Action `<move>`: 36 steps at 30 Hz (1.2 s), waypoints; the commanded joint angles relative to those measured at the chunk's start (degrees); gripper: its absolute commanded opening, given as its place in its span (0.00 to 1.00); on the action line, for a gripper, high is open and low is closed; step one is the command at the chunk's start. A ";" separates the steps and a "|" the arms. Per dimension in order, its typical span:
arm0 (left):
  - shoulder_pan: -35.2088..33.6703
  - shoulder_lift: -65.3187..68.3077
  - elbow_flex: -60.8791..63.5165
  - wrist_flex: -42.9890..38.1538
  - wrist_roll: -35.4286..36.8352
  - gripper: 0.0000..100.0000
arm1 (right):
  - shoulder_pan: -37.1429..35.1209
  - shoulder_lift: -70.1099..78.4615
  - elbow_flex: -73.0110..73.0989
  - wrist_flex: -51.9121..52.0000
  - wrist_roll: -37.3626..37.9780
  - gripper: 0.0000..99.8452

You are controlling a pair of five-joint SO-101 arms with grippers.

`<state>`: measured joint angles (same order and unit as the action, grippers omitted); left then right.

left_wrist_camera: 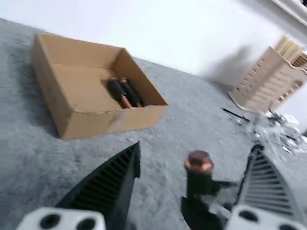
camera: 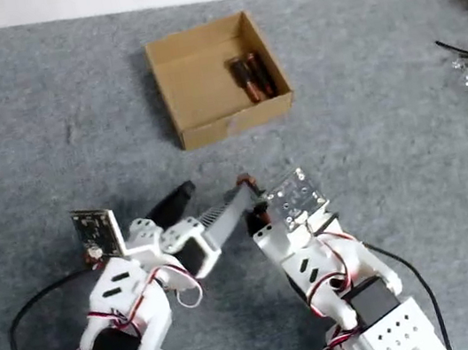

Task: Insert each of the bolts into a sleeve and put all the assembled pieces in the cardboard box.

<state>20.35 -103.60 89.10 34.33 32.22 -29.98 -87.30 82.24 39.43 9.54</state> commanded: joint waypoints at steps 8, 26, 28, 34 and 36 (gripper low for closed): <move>-9.71 -0.75 0.40 -0.44 0.44 0.25 | 0.66 -0.84 -0.92 -2.33 0.09 0.00; -9.71 -0.75 7.52 -12.48 -10.11 0.01 | 7.60 -0.48 7.69 -14.73 0.70 0.00; -10.07 -0.75 7.52 -12.48 -11.43 0.01 | 7.60 -0.40 7.60 -14.81 3.43 0.00; -9.98 -0.75 7.52 -12.48 -11.43 0.01 | 7.60 -0.22 2.15 -14.64 5.45 0.00; -9.80 -0.75 7.69 -12.48 -11.43 0.01 | 7.60 0.13 -0.48 -13.85 5.45 0.00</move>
<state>10.59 -103.60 95.87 23.08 21.14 -23.12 -87.21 89.01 27.03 13.93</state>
